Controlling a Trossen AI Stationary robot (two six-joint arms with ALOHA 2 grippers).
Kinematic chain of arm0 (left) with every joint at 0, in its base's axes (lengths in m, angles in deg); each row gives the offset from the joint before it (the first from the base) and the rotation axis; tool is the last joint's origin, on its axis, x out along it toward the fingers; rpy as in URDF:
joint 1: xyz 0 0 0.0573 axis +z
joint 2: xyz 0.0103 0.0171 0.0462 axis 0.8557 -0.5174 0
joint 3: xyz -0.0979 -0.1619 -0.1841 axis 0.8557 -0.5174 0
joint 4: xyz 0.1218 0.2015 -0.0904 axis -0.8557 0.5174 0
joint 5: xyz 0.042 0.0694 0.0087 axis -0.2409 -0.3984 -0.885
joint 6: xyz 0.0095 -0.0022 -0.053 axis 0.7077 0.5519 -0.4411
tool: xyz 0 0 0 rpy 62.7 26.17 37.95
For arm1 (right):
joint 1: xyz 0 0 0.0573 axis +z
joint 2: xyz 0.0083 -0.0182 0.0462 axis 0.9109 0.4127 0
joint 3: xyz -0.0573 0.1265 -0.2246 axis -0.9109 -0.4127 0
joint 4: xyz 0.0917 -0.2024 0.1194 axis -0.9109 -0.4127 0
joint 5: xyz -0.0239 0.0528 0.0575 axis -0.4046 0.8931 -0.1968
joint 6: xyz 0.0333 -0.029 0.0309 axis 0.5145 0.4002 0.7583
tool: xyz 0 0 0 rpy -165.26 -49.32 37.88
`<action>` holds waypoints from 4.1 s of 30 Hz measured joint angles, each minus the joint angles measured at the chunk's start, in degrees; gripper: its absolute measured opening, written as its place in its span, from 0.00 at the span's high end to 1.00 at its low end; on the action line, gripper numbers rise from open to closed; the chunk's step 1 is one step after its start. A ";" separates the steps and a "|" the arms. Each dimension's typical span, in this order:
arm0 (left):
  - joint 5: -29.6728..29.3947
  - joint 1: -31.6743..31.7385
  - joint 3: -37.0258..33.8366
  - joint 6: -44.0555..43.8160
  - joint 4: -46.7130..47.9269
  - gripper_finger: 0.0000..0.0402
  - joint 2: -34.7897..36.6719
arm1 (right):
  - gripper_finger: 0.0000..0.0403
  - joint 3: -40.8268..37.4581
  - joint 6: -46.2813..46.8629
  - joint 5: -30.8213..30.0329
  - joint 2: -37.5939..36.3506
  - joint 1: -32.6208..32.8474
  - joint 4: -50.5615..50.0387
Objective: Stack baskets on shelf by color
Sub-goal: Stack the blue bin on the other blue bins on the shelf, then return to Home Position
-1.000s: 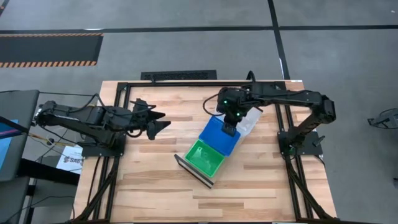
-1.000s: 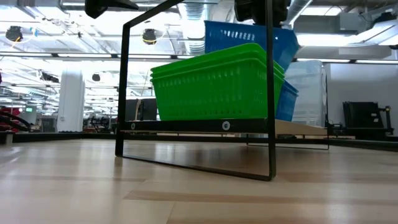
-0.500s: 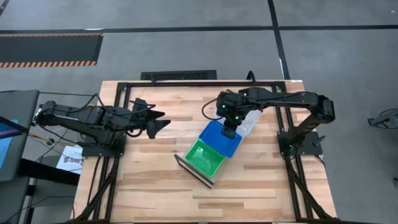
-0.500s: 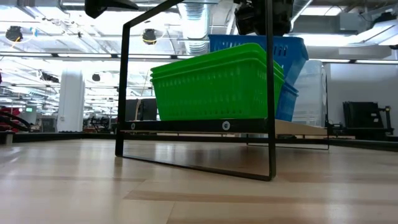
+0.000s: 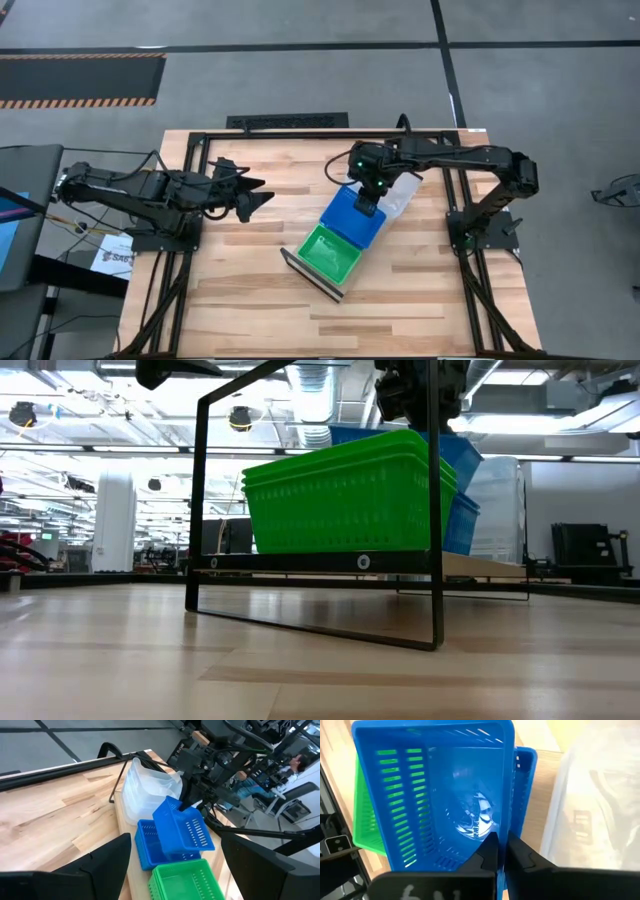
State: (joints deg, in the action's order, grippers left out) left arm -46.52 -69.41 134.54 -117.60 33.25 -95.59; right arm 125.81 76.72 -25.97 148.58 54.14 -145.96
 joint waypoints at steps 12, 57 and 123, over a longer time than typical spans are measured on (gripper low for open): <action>0.00 0.00 -0.02 -0.34 0.00 0.26 0.00 | 0.90 0.02 0.51 -0.66 0.00 0.13 0.00; 0.01 -0.02 -0.04 -0.44 0.07 0.26 -0.01 | 0.78 0.07 2.53 0.50 0.02 2.12 -0.61; 14.30 0.70 -34.51 14.57 -20.93 0.26 46.50 | 0.45 -58.80 6.06 2.82 -71.57 2.83 70.57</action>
State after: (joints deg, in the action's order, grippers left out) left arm -32.22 -68.71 100.03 -103.03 12.32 -49.09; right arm 67.01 82.78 -23.14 77.00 56.98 -75.39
